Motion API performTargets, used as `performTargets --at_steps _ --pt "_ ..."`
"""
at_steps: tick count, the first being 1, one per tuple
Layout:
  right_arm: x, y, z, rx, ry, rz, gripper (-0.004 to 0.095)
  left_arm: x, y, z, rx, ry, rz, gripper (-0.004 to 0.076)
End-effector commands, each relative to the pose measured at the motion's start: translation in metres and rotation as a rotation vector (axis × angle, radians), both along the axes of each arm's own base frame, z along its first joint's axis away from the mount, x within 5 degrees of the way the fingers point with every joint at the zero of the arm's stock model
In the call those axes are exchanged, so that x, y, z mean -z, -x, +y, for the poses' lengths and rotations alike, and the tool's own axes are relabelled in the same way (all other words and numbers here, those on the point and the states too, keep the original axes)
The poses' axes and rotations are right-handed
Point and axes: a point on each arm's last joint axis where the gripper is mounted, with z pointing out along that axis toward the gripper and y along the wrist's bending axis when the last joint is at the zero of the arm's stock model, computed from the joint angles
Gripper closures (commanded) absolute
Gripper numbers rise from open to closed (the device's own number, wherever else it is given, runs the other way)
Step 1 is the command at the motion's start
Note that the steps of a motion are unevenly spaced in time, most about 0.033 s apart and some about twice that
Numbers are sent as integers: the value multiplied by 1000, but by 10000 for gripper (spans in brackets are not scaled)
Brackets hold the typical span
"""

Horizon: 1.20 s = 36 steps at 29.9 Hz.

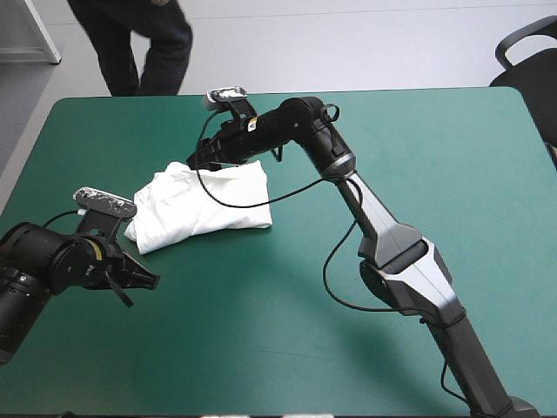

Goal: Fold the cloth

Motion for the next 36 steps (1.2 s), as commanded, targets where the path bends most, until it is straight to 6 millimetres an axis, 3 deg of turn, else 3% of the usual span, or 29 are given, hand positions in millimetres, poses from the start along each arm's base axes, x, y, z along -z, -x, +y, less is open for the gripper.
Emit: performTargets --at_steps 1,8,14,18,26,32,36 --pt "-56 8 -29 111 -71 -77 364 -11 -1 -1 1 38 -80 705" --pt "-47 -15 -59 218 -15 -9 365 -12 -1 -3 7 64 -92 705" --pt "-10 -24 -78 255 204 39 365 -12 -2 -3 8 68 -100 705" --pt "20 -27 -75 223 268 97 365 -13 -3 -4 10 72 -107 705" --pt "56 -36 -64 180 256 186 365 -13 -3 -4 11 71 -111 705" --pt "69 -35 -55 148 245 218 395 -13 -4 -4 12 71 -116 705" --pt "70 -31 -48 130 270 193 507 -13 -5 -5 14 73 -127 705"
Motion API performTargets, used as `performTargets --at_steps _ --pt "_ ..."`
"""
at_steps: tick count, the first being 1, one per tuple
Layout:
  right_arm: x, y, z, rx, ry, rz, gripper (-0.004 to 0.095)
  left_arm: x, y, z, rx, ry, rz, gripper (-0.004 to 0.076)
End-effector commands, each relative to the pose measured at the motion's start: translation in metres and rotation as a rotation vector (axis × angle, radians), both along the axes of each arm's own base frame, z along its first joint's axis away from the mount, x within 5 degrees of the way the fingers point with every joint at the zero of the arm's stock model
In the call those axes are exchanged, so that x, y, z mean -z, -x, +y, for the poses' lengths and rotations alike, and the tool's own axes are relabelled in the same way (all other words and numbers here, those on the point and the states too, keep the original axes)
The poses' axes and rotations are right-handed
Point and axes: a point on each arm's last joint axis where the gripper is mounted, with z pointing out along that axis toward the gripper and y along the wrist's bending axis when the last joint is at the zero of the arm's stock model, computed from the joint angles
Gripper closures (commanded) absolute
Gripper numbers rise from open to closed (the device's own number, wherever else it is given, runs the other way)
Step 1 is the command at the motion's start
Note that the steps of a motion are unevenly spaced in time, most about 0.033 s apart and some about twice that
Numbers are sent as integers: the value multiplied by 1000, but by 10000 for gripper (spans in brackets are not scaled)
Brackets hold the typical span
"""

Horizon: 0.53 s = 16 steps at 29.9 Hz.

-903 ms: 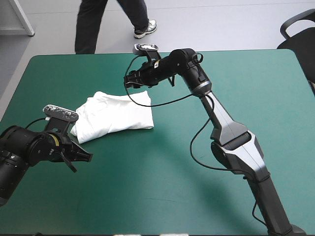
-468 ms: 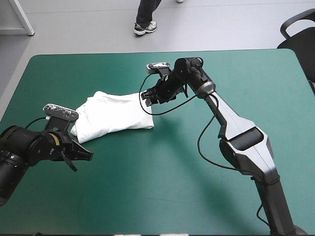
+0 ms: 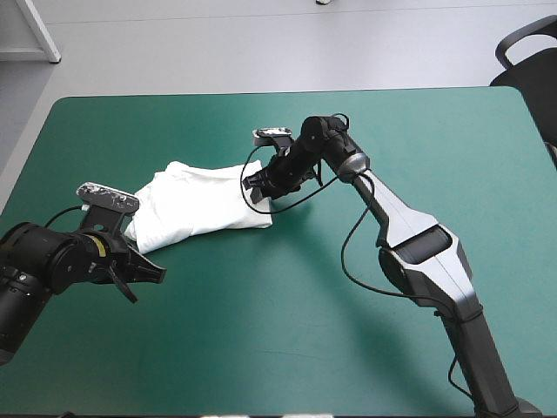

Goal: Fold the cloth

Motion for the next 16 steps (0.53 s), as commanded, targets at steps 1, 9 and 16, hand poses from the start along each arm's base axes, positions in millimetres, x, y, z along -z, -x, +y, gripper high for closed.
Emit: performTargets --at_steps 1,9,16 --pt "-44 11 5 -24 -69 -100 538 -12 -2 0 0 22 -82 705" --pt "-42 15 11 -49 -40 -120 823 -12 -2 0 2 24 -90 705" --pt "-43 6 -3 -26 51 -185 925 -12 -2 0 2 24 -90 705"
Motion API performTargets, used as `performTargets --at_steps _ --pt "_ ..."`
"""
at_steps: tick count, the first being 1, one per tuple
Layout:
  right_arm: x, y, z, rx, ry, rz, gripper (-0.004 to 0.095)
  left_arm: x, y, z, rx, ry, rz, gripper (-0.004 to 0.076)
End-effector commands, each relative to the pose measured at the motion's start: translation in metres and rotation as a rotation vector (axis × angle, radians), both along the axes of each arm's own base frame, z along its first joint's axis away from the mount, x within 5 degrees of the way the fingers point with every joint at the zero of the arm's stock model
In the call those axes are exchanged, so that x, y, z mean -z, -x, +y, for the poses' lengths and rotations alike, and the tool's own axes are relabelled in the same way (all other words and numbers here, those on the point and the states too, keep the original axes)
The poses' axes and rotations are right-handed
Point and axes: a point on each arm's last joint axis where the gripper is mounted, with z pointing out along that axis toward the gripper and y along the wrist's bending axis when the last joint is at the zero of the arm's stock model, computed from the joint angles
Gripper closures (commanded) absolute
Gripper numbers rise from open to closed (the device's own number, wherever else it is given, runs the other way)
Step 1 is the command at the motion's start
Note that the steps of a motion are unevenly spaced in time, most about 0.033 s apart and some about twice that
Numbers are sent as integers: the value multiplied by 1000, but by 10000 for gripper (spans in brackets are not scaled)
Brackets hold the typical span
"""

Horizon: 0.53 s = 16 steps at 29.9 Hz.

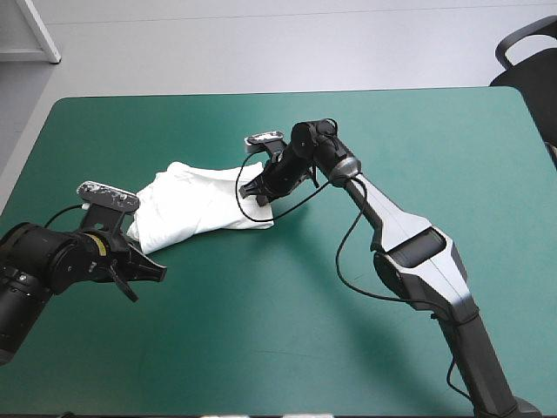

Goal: Fold the cloth

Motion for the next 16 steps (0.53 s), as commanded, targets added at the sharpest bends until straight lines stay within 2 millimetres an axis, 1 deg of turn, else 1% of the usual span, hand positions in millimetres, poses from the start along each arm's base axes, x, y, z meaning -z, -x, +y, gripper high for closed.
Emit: performTargets --at_steps 1,4,7,9,13,16 --pt "-47 -3 -18 35 -33 -119 925 -12 -1 0 -1 19 -76 705" --pt "-53 -13 -33 77 -42 -131 925 -12 -1 0 2 17 -76 705" --pt "-60 -23 -52 122 -46 -151 925 -12 -1 0 3 19 -81 705" --pt "-62 -33 -71 161 -24 -168 925 -12 -2 0 3 20 -83 705" --pt "-66 -52 -120 291 46 -200 925 -12 -2 0 7 18 -83 705" --pt "-72 -65 -168 388 98 -232 925 -12 -2 0 22 9 -86 705"
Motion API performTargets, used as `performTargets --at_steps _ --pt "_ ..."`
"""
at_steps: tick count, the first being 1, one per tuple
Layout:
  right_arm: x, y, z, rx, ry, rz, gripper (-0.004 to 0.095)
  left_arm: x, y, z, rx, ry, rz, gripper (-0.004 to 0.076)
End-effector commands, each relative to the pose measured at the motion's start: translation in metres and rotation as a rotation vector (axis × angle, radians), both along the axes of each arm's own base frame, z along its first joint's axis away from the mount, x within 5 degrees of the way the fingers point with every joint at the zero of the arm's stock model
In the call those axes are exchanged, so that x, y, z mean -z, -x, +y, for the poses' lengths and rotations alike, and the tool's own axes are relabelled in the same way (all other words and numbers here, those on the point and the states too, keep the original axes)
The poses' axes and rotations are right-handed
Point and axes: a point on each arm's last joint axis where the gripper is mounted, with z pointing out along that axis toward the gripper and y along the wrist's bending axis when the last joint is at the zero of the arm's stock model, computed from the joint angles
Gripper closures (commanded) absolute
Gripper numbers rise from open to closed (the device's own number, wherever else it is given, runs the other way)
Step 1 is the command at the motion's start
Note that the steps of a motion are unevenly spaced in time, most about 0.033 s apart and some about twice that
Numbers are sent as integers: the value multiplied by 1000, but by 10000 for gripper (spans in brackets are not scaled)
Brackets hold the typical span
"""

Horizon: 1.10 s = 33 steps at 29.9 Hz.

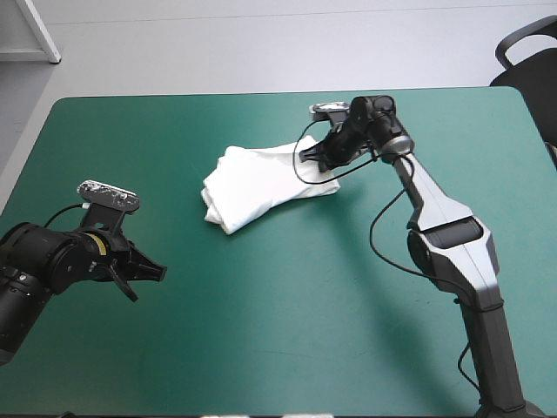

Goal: Fold the cloth

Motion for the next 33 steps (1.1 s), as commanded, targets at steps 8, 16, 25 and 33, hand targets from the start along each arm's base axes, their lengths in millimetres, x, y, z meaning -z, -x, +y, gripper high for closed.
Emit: performTargets --at_steps 8,16,25,33 --pt "-73 -17 -193 431 155 -199 925 -12 -1 0 15 10 -80 705" --pt "-68 -13 -264 591 29 -157 854 -12 -1 0 16 15 -78 705" --pt "-77 -11 -263 597 -72 -162 227 -15 -5 -2 27 27 -127 705" --pt "-140 16 -233 515 -239 -250 716 -26 -15 -7 58 84 -295 705"
